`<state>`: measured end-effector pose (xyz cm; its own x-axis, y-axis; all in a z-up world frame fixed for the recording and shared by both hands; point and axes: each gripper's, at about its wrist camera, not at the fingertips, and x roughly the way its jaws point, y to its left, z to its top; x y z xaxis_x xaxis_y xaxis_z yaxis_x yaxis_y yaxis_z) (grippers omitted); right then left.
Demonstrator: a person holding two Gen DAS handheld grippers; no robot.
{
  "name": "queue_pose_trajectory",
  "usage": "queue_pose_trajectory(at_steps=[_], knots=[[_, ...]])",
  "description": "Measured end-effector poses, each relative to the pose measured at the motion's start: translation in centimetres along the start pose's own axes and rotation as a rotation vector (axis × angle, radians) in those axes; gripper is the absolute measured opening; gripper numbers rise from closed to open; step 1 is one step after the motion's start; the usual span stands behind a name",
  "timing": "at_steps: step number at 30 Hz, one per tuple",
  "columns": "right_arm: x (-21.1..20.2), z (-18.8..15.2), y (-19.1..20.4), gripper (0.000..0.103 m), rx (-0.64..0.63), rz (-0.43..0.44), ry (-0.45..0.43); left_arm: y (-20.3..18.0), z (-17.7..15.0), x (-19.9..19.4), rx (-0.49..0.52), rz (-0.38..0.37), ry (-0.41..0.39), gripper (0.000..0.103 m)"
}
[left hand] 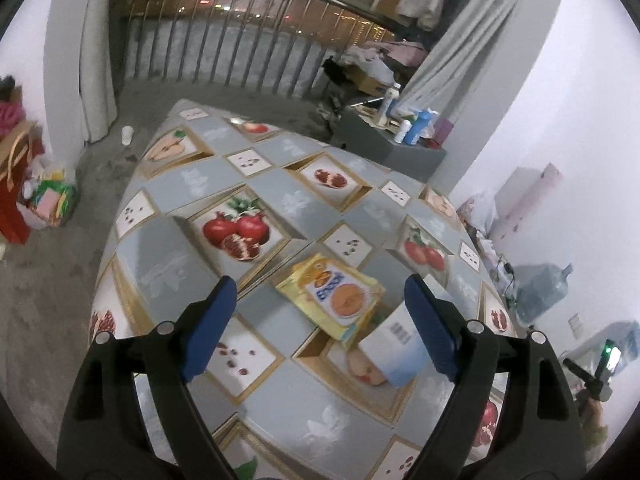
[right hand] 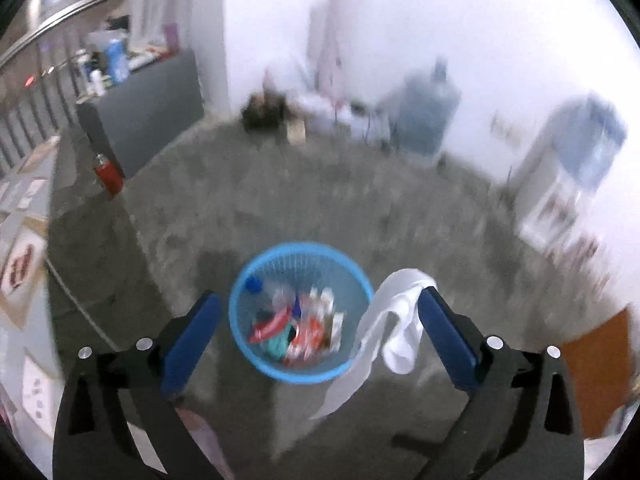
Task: Collect trash
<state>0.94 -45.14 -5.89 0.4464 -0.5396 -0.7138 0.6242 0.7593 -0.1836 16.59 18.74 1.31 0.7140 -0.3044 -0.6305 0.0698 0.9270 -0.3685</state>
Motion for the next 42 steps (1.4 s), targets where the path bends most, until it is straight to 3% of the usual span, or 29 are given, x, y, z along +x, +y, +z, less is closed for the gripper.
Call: queue_pose_trajectory(at_steps=[4,8,10,14,16,20,22,25,31,33,38,42], knots=[[-6.3,1.2,5.3,0.096,-0.157,0.106,-0.177,1.4,-0.4,0.1,-0.005,-0.020,0.007,0.081],[-10.3,1.2,10.4,0.096,-0.224,0.253,-0.253,2.2,-1.1,0.9,0.020,-0.023,0.037,0.081],[-11.5,0.7,13.2,0.096,-0.235,0.391,-0.258,2.3,-1.4,1.7,0.043,-0.018,0.057,0.081],[-11.8,0.7,18.7,0.096,-0.229,0.578,-0.173,1.8,-1.3,3.9,0.110,-0.017,0.092,0.081],[-11.1,1.4,22.2,0.096,-0.210,0.694,-0.082,1.6,-1.0,5.2,0.126,-0.025,0.105,0.081],[-9.3,2.5,28.7,0.094,-0.151,0.804,0.098,0.9,0.0,8.2,0.182,-0.011,0.126,0.072],[-8.0,2.7,30.9,0.087,-0.158,0.809,0.154,0.5,0.4,10.3,0.222,0.016,0.155,0.065],[-6.9,2.6,35.0,0.087,-0.191,0.823,0.214,-0.1,0.6,12.4,0.271,0.043,0.180,0.058],[-4.4,2.7,41.1,0.084,-0.272,0.820,0.251,-0.9,0.5,15.4,0.351,0.113,0.204,0.048],[-3.7,2.3,42.4,0.077,-0.302,0.805,0.287,-1.0,0.4,15.9,0.359,0.126,0.211,0.041],[-3.5,1.1,41.6,0.052,-0.323,0.841,0.314,-1.3,-0.6,15.9,0.369,0.109,0.229,0.027],[-3.8,0.1,39.2,0.042,-0.361,0.806,0.277,-2.0,-1.7,15.2,0.401,0.098,0.229,0.020]])
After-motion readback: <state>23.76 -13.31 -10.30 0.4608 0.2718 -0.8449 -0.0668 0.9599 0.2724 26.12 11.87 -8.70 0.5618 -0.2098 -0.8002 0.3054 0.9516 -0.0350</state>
